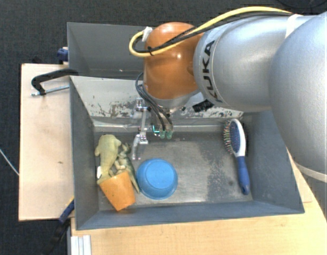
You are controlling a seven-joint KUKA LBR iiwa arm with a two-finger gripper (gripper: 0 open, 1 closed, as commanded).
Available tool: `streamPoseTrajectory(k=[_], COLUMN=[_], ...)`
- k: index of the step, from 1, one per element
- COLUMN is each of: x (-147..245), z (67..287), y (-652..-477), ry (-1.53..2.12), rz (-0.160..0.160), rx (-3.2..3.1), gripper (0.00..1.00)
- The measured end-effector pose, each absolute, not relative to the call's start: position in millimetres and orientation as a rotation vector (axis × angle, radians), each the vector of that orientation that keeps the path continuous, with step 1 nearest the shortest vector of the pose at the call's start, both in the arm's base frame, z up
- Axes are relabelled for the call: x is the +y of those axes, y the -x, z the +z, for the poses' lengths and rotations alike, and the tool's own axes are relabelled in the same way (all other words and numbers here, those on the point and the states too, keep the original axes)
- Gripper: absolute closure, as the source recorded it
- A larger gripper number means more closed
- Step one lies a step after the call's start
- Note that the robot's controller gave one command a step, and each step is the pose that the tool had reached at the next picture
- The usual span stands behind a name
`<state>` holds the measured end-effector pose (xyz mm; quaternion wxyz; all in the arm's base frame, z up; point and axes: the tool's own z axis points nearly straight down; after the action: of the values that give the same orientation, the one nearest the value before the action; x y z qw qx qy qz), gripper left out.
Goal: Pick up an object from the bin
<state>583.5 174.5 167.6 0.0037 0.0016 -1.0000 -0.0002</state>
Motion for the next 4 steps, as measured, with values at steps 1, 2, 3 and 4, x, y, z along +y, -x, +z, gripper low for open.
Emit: streamPoseTrajectory(k=[1, 2, 3, 4], x=[124, 122, 127, 127], z=[98, 97, 243, 238], y=[-571.9, -571.5, -547.1, -545.8], ry=[-0.597, -0.596, -0.577, -0.574], rz=[-0.008, -0.006, -0.003, -0.003], rx=[-3.098, -3.093, -3.103, -3.094], gripper=[0.0, 1.0, 1.0, 0.0])
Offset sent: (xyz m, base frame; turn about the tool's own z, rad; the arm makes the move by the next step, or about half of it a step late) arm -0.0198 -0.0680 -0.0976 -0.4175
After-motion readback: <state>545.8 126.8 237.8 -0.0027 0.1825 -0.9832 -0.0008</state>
